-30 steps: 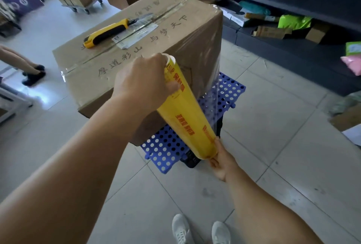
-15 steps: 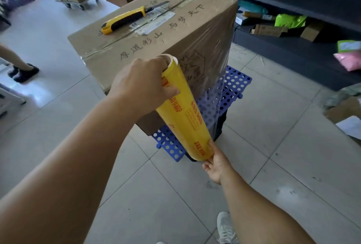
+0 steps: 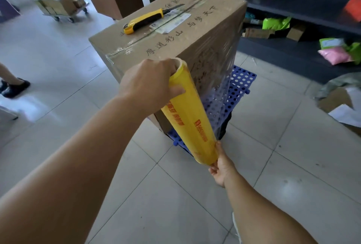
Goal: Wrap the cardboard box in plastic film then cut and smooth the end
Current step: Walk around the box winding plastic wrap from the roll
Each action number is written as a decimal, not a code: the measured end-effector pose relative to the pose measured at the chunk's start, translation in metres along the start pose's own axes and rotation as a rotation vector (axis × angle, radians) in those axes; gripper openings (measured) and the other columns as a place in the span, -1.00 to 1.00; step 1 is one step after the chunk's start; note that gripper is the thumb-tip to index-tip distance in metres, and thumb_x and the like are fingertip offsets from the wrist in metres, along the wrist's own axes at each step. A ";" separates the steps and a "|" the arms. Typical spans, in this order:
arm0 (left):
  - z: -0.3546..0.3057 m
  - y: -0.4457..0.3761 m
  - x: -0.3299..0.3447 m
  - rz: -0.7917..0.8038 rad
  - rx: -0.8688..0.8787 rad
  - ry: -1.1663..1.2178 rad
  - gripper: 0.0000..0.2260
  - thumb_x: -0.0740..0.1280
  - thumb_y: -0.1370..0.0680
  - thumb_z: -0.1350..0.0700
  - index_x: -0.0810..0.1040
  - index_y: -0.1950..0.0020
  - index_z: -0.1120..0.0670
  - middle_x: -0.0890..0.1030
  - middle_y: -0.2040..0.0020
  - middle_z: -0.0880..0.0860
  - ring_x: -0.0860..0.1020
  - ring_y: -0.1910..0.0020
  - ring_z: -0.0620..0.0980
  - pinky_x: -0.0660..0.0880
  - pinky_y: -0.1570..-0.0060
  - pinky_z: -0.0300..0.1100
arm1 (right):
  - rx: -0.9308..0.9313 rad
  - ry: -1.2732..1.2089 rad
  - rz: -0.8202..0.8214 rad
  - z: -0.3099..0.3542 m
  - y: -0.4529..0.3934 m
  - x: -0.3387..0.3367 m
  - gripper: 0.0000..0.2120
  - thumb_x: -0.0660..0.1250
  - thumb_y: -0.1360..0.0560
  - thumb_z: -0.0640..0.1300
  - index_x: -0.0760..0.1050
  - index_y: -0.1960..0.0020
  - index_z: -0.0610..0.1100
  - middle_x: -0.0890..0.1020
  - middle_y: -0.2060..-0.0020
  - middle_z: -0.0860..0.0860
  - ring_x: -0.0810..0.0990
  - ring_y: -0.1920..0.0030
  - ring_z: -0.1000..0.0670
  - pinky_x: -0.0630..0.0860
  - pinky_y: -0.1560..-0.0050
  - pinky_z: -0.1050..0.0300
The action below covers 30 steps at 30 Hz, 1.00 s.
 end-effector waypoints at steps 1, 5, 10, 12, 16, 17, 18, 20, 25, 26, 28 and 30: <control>0.002 0.002 -0.002 -0.010 0.001 -0.005 -0.66 0.35 -0.44 -0.21 0.50 0.04 0.05 0.60 0.19 0.04 0.55 0.22 0.08 0.54 0.29 -0.03 | 0.011 -0.023 0.018 -0.004 0.001 0.002 -0.43 0.29 -0.43 0.32 0.48 -0.27 -0.03 0.60 -0.14 -0.05 0.33 0.28 0.02 0.28 0.28 0.20; 0.012 0.012 0.003 0.066 0.051 0.042 -0.71 0.39 -0.44 -0.10 0.48 -0.06 0.02 0.59 0.11 0.03 0.54 0.16 0.09 0.56 0.20 0.03 | 0.029 -0.091 0.095 -0.027 0.008 0.014 -0.55 0.34 -0.50 0.11 0.47 -0.31 -0.09 0.60 0.00 -0.06 0.26 0.35 0.05 0.25 0.31 0.21; 0.025 0.020 -0.005 0.052 0.088 0.048 -0.72 0.37 -0.44 -0.17 0.49 0.03 0.00 0.56 0.15 0.00 0.53 0.20 0.06 0.55 0.24 0.00 | -0.011 0.018 -0.009 -0.038 0.014 0.026 -0.32 0.29 -0.39 0.36 0.45 -0.32 -0.09 0.60 -0.11 -0.04 0.38 0.34 0.04 0.33 0.39 0.23; 0.028 0.024 -0.009 0.026 0.097 0.044 -0.66 0.33 -0.42 -0.26 0.50 0.09 0.01 0.57 0.24 0.00 0.55 0.28 0.04 0.55 0.29 -0.02 | 0.008 0.032 0.033 -0.043 0.018 0.038 -0.28 0.23 -0.42 0.38 0.38 -0.39 -0.08 0.55 -0.25 -0.10 0.53 0.12 -0.04 0.49 0.13 0.17; 0.040 0.041 -0.004 0.088 0.148 0.045 -0.75 0.36 -0.44 -0.15 0.44 0.05 -0.02 0.55 0.26 -0.02 0.54 0.29 0.02 0.54 0.32 -0.07 | 0.041 -0.026 0.132 -0.063 0.027 0.067 -0.29 0.21 -0.49 0.30 0.23 -0.50 -0.06 0.43 -0.38 -0.11 0.42 -0.35 -0.11 0.31 -0.36 0.05; 0.043 0.045 -0.002 0.104 0.164 0.034 -0.79 0.36 -0.46 -0.08 0.42 0.04 -0.02 0.54 0.26 -0.01 0.53 0.28 0.02 0.52 0.34 -0.09 | 0.034 -0.023 0.125 -0.066 0.029 0.072 -0.33 0.19 -0.51 0.30 0.26 -0.48 -0.06 0.49 -0.31 -0.09 0.45 -0.31 -0.11 0.34 -0.32 0.08; 0.046 0.047 -0.002 0.104 0.176 0.030 -0.82 0.36 -0.47 -0.04 0.42 0.04 -0.01 0.53 0.26 -0.01 0.52 0.29 0.01 0.50 0.35 -0.10 | 0.024 -0.014 0.115 -0.067 0.030 0.076 -0.37 0.17 -0.52 0.29 0.29 -0.45 -0.06 0.52 -0.20 -0.06 0.46 -0.31 -0.11 0.35 -0.33 0.09; 0.052 0.051 -0.004 0.081 0.186 0.039 -0.80 0.37 -0.46 -0.04 0.42 0.04 0.01 0.54 0.26 0.01 0.52 0.30 0.01 0.47 0.37 -0.10 | 0.003 0.008 0.099 -0.067 0.030 0.084 -0.43 0.15 -0.54 0.28 0.34 -0.41 -0.04 0.53 -0.05 -0.04 0.37 -0.40 -0.16 0.25 -0.45 0.01; 0.079 0.056 -0.003 0.027 0.142 -0.017 -0.64 0.36 -0.39 -0.24 0.41 0.13 0.03 0.46 0.35 -0.04 0.43 0.38 -0.03 0.29 0.49 -0.22 | 0.003 0.047 0.109 -0.075 0.024 0.108 -0.43 0.11 -0.54 0.29 0.33 -0.40 -0.04 0.52 -0.26 -0.07 0.39 -0.39 -0.11 0.31 -0.36 0.08; 0.087 0.056 -0.002 0.020 0.131 -0.018 -0.63 0.35 -0.38 -0.27 0.40 0.15 0.02 0.43 0.37 -0.07 0.41 0.40 -0.04 0.26 0.49 -0.22 | 0.004 0.053 0.118 -0.079 0.021 0.114 -0.40 0.10 -0.54 0.31 0.31 -0.43 -0.04 0.48 -0.34 -0.07 0.40 -0.38 -0.10 0.31 -0.31 0.09; 0.101 0.056 0.002 0.014 0.124 0.000 -0.62 0.34 -0.38 -0.28 0.38 0.18 0.01 0.39 0.38 -0.10 0.40 0.39 -0.02 0.24 0.49 -0.19 | 0.008 0.049 0.138 -0.084 0.018 0.129 -0.37 0.09 -0.53 0.32 0.28 -0.45 -0.04 0.43 -0.39 -0.07 0.40 -0.37 -0.08 0.31 -0.28 0.11; 0.114 0.054 0.005 0.016 0.117 0.025 -0.63 0.34 -0.39 -0.27 0.37 0.18 0.01 0.38 0.37 -0.11 0.42 0.35 0.02 0.24 0.47 -0.18 | 0.002 0.029 0.148 -0.086 0.014 0.143 -0.37 0.08 -0.54 0.31 0.27 -0.46 -0.04 0.42 -0.40 -0.08 0.40 -0.37 -0.08 0.32 -0.30 0.12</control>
Point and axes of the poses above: each hand's wrist, its own y-axis away from the middle knuckle, its own x-axis out of the palm, z = x × y, the point moved 10 cm from there along -y, towards the middle knuckle
